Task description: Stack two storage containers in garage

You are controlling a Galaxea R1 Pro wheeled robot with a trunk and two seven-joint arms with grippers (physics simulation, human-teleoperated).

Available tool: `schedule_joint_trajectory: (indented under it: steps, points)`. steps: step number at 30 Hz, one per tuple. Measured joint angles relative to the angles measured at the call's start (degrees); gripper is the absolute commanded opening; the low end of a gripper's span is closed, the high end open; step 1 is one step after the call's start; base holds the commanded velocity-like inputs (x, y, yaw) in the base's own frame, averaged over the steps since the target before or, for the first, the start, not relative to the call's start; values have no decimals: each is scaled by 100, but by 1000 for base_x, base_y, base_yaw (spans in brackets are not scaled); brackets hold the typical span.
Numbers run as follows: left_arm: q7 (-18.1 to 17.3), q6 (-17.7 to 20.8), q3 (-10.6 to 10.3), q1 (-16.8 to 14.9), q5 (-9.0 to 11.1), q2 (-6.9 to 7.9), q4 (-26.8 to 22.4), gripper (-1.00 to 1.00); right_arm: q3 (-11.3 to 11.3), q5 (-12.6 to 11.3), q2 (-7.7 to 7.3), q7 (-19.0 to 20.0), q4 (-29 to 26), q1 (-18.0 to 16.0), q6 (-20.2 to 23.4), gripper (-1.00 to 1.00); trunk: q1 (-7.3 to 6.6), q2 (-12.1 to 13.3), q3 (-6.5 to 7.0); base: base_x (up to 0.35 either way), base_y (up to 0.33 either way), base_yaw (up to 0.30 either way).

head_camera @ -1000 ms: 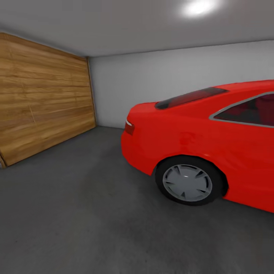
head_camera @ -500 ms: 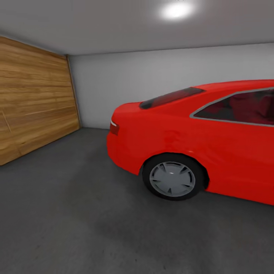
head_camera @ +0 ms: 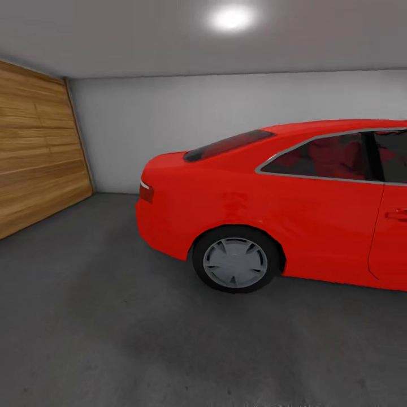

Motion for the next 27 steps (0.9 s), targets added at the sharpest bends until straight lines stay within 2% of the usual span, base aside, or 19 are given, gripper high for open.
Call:
schedule_joint_trajectory:
  steps: [27]
  points:
    - [2,2,0,0,0,0,1,100,3,0,-8,0,0,0,0,100,0,0,0,0,0,-259]
